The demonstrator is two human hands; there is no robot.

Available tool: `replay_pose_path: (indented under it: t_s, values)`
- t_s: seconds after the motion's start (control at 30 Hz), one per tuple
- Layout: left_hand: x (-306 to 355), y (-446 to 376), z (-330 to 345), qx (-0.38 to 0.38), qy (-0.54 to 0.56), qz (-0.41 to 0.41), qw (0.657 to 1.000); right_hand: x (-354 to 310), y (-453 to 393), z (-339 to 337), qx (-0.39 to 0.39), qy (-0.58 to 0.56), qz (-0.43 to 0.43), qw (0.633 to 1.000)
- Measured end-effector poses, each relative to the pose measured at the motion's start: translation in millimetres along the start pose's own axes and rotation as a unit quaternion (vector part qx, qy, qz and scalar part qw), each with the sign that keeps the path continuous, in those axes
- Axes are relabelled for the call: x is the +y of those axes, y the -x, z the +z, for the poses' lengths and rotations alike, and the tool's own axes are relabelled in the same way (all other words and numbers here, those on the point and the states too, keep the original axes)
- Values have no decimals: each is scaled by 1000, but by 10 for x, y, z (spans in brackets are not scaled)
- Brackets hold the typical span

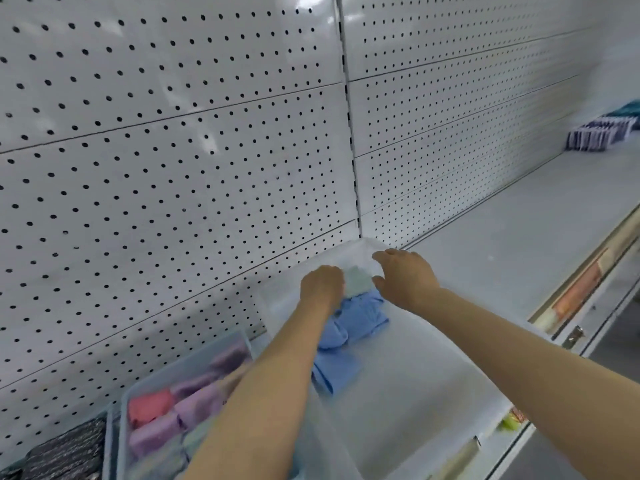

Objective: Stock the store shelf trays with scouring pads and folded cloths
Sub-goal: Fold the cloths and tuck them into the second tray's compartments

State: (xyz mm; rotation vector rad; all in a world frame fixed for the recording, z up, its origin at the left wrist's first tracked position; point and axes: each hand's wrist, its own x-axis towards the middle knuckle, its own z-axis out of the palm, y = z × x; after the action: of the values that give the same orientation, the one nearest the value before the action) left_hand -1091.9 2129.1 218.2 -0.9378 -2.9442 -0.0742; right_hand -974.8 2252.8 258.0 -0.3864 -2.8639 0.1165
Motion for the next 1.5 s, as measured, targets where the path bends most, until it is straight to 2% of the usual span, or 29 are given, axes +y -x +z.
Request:
replay_pose_path:
  t_s: [0.07, 0.1, 0.17, 0.27, 0.37, 0.5, 0.67, 0.77, 0.9, 1.0, 1.1, 1.2, 1.37, 1.5]
  values:
    - [181, -177, 237, 8, -4, 17, 1000, 191, -49, 0, -3, 10, 16, 1000]
    - [251, -254, 359, 44, -12, 26, 999, 270, -75, 15, -5, 13, 22, 1000]
    - [369, -344, 541, 65, -24, 19, 997, 394, -109, 69, -5, 11, 25, 1000]
    - [485, -457, 725, 51, -38, -21, 998, 515, -134, 152, -7, 7, 17, 1000]
    - [520, -560, 834, 33, -71, -27, 997, 592, -152, 210, -10, 5, 15, 1000]
    - [543, -618, 908, 18, -23, -39, 999, 564, -222, 291, -13, 2, 9, 1000]
    - [395, -604, 758, 37, 106, -93, 989, 433, -257, 415, -7, -15, -14, 1000]
    - [296, -554, 485, 51, 133, -77, 987, 383, -263, 456, 2, -38, -17, 999]
    - [128, -396, -158, 79, 95, -19, 992, 241, -306, 363, 41, -136, -14, 990]
    - [-25, -192, -702, 79, 110, 11, 991, 54, -290, 206, 66, -258, -9, 964]
    - [-138, 117, -1189, 40, 133, 46, 989, -165, -179, 7, 90, -388, 25, 917]
    - [-259, 433, -1495, 12, 128, 57, 990, -377, -61, -146, 99, -473, 20, 875]
    - [-479, 963, -1725, 36, 181, 60, 981, -717, 156, -351, 47, -612, 19, 789]
    - [-604, 1365, -1903, 26, 206, 65, 976, -938, 342, -512, -26, -641, -36, 767]
